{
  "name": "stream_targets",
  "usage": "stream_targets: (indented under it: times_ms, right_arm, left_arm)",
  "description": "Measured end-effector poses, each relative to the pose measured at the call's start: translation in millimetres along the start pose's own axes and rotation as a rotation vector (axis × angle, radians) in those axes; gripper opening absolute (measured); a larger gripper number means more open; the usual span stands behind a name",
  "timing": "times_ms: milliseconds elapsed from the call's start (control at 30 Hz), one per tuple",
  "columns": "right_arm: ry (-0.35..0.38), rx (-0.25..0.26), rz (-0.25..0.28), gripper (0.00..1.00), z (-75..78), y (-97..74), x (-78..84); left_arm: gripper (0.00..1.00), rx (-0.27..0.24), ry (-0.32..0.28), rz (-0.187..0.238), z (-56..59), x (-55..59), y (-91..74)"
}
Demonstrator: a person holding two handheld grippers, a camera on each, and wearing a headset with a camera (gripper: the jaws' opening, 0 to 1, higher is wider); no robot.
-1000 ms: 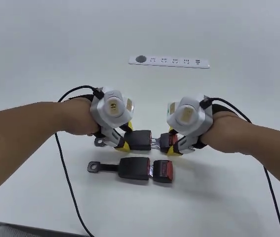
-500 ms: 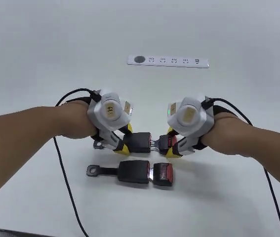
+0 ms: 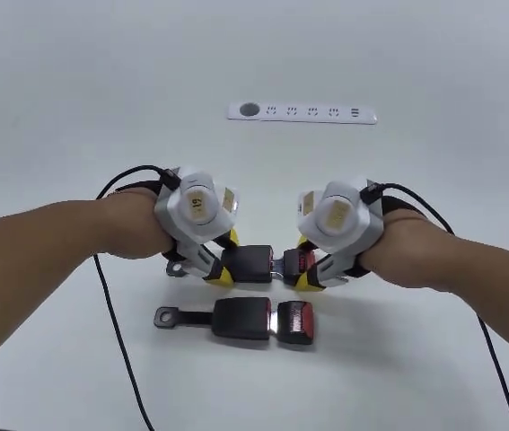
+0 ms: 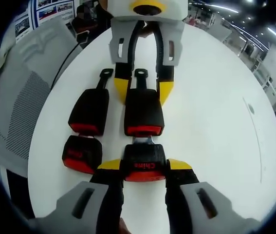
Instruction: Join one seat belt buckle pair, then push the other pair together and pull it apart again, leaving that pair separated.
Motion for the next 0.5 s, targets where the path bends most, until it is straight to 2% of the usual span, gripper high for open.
stream_targets:
  times_ms: [67,133,167,267,400,500]
  right_arm:
    - [0.002,-0.001,0.001,0.31,1.4,2.3,-0.6]
    - [0.009,0.000,0.002,0.31,1.2,2.3,-1.8]
    - [0.013,0.002,0.000,0.31,0.9,2.1,-3.2]
    - [0.021,0.005,-0.005,0.31,-0.7,0.4,-4.4]
    - [0.021,0.006,-0.003,0.32,0.2,1.5,-2.6]
    - [0.020,0.008,-0.005,0.32,0.1,3.0,-2.2]
  left_arm:
    - [0.30,-0.001,-0.003,0.002,-2.4,2.9,1.2]
    - [0.30,-0.001,-0.001,-0.005,-0.3,0.0,0.4]
    - [0.30,0.001,0.000,-0.010,3.6,-5.4,-1.6]
    - [0.30,0.007,-0.001,-0.016,4.4,-7.4,-2.2]
    - [0.30,0.007,-0.005,-0.023,-1.8,-0.9,1.0]
    - [0.31,0.004,-0.009,-0.017,-0.1,-1.3,0.4]
Point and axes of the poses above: the centre of the closed fingertips' face, and the gripper's own axes: y roughly forward along the fingers, z roughly to its right, x roughly out of its underside, the point moved 9 cm from there along -y, roughly backward along the fingers, and after that the axes turned 8 degrees about x, right-handed, at the moved point
